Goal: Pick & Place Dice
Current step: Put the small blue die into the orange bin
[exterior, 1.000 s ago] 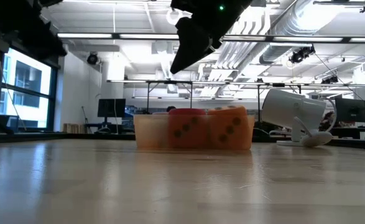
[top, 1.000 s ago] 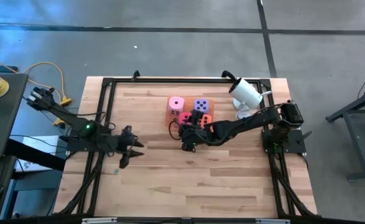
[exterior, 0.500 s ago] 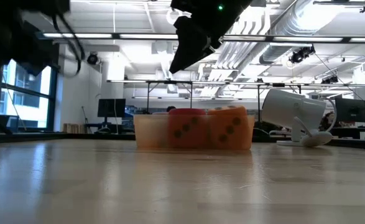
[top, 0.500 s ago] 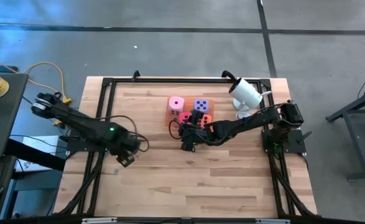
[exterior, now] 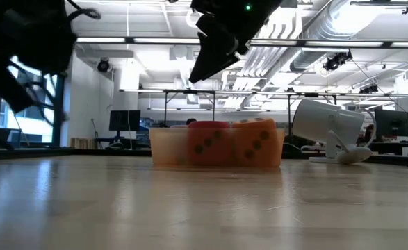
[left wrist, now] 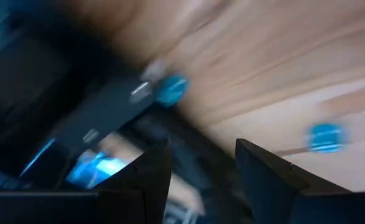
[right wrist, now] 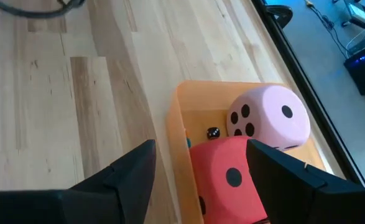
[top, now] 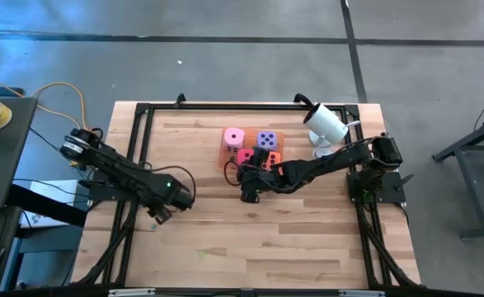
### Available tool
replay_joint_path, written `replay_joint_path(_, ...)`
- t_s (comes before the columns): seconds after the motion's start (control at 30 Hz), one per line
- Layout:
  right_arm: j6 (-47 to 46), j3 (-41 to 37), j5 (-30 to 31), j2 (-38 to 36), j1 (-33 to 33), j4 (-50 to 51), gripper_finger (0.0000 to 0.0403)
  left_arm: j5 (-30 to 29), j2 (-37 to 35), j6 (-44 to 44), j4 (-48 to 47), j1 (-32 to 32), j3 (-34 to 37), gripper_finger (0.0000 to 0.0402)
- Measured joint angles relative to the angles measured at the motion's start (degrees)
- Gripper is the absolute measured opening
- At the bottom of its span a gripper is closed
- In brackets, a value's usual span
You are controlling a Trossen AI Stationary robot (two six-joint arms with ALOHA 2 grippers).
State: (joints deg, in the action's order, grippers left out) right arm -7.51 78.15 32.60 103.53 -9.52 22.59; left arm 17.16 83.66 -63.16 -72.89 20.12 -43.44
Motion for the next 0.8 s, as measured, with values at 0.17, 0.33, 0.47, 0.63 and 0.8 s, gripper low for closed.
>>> replay_joint_path(0.17, 0.1, 0.0, 0.0, 0.0, 0.0, -0.1, 0.0239, -0.1, 1.2, 3.0, 1.0, 2.4, 0.4, 0.0162)
replay_joint_path(0.33, 0.0, 0.0, 0.0, 0.0, 0.0, -0.1, 0.0239, -0.1, 1.2, 6.1, 7.9, 2.7, 1.2, 0.0146)
replay_joint_path(0.47, -0.2, 0.0, -0.3, 0.0, -0.2, -0.1, 0.0239, -1.4, 1.2, 6.1, 7.1, 2.7, 2.2, 0.0143)
replay_joint_path(0.63, -0.2, 0.0, -2.1, 0.0, -0.3, -0.1, 0.0239, -1.1, 1.2, 4.5, 7.4, 2.7, 5.0, 0.0143)
replay_joint_path(0.8, -0.2, 0.0, -2.7, 0.0, -0.2, -0.1, 0.0239, -2.2, 1.2, 5.7, 7.9, 2.7, 6.4, 0.0143)
